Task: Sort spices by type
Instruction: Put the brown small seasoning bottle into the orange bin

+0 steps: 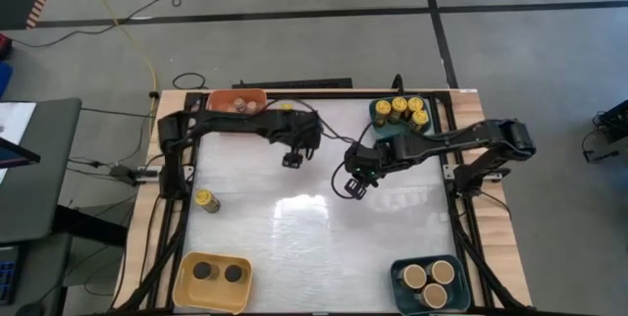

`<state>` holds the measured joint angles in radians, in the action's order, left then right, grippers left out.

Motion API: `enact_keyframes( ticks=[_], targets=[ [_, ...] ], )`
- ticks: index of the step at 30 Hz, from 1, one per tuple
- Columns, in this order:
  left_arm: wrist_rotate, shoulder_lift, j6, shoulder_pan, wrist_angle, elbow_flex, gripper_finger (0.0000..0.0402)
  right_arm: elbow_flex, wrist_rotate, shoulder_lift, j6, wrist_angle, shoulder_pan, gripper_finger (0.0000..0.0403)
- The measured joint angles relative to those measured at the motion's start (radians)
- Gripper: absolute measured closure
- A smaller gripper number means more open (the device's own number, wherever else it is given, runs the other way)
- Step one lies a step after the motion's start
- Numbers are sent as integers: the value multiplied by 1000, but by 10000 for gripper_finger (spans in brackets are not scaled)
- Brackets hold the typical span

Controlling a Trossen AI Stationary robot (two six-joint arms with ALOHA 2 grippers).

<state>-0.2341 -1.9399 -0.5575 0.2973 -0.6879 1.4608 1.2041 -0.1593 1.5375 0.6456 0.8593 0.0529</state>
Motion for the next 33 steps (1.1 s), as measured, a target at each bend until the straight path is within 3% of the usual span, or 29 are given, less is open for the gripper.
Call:
enact_keyframes(
  ticks=[9, 22, 28, 33],
  targets=[
    [105, -125, -10, 71, -125, 125, 64, 0, 0, 0, -7, 3, 13, 300],
    [126, -128, -2, 54, -197, 121, 169, 0, -10, 0, -46, 0, 10, 300],
    [169, -126, 76, 53, -221, 119, 222, 0, -11, 0, -53, 0, 10, 300],
    [219, -125, 197, 46, -229, 119, 227, 0, -11, 0, -56, 0, 10, 300]
  ],
)
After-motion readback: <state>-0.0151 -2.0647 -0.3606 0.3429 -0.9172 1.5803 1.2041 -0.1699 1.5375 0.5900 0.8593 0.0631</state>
